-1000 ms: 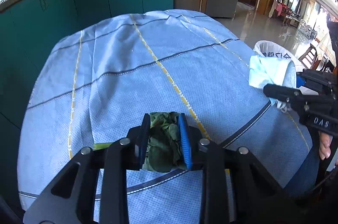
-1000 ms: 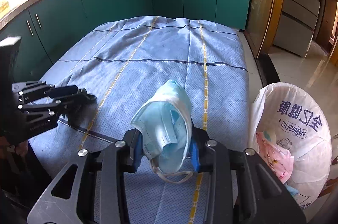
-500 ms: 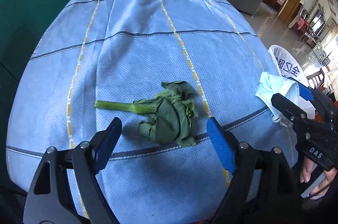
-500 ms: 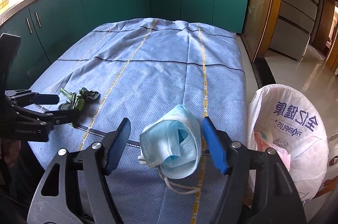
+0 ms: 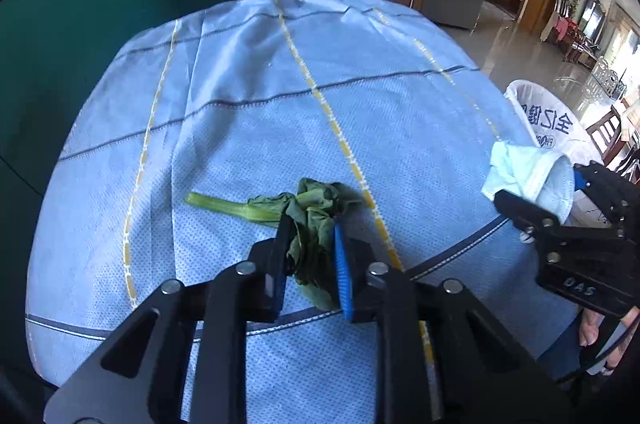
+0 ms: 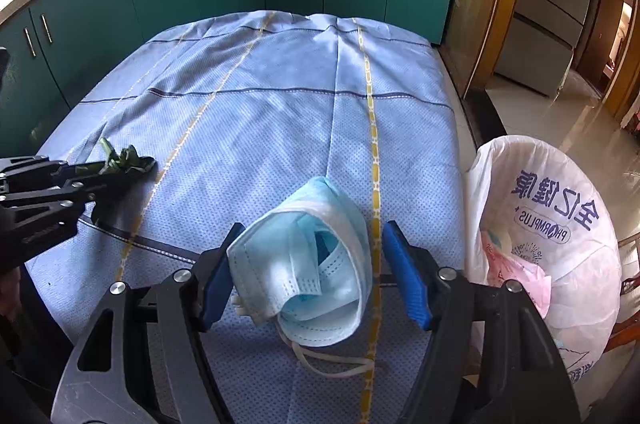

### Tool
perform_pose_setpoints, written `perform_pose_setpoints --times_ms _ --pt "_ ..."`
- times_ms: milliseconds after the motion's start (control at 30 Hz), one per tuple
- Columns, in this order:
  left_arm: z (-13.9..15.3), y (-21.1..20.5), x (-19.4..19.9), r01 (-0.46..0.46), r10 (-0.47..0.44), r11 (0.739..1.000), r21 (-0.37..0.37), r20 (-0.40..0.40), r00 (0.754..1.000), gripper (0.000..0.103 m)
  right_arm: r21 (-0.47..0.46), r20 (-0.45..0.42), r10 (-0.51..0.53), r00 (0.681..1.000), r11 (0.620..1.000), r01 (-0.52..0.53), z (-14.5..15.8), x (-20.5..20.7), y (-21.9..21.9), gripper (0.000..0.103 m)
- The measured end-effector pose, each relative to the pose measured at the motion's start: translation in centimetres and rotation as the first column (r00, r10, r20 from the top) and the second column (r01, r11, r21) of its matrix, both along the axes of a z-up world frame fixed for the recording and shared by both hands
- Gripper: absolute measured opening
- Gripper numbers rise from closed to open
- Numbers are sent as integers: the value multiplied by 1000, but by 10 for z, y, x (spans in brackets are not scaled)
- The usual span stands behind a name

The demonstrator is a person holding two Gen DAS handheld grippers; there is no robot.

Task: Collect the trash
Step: 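Carry stalk and mask over the wastebasket and open both tools to drop them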

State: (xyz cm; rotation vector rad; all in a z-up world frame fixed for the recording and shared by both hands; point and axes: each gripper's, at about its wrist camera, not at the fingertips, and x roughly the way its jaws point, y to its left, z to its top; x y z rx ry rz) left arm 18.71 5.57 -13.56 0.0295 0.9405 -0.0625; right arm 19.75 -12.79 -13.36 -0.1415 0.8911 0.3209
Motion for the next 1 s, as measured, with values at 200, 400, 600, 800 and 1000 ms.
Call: perform_pose_setpoints --times_ms 200,400,600,800,1000 --pt "23 -4 -7 13 -13 1000 1 77 997 20 15 12 20 1000 1000 -20 4 -6 3 42" --pt "46 -23 -5 32 -34 999 14 154 987 20 19 92 -13 996 1000 11 30 -16 -8 42" --pt "74 -54 -6 80 -88 996 44 238 967 20 24 179 -73 981 997 70 63 -27 -36 42" --pt "96 -93 -6 163 -174 985 62 303 937 20 40 233 -164 958 986 159 83 -36 -75 42" --pt "112 -135 -4 246 -260 966 82 350 900 20 50 272 -272 923 962 269 96 -44 -118 42"
